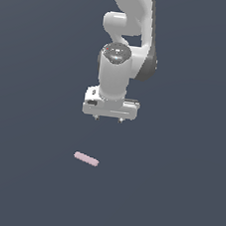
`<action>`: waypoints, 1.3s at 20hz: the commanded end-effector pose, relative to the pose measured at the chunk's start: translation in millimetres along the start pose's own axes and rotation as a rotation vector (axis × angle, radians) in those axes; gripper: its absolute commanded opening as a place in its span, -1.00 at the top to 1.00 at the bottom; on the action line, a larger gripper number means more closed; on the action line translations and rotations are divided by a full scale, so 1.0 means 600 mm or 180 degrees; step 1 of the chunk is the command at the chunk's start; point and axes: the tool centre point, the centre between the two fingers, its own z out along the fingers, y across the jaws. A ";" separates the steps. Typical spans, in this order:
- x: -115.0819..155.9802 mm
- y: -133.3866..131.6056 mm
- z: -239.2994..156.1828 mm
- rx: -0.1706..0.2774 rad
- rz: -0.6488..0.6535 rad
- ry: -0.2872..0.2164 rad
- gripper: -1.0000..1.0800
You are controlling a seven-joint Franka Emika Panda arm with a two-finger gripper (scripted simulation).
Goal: Pick up the object and move it to a goal position.
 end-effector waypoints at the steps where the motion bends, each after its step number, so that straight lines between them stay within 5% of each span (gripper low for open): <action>1: 0.000 0.000 0.000 0.0000 0.0000 0.0000 -0.92; 26: 0.031 -0.013 -0.010 -0.0030 -0.0539 0.0027 -0.92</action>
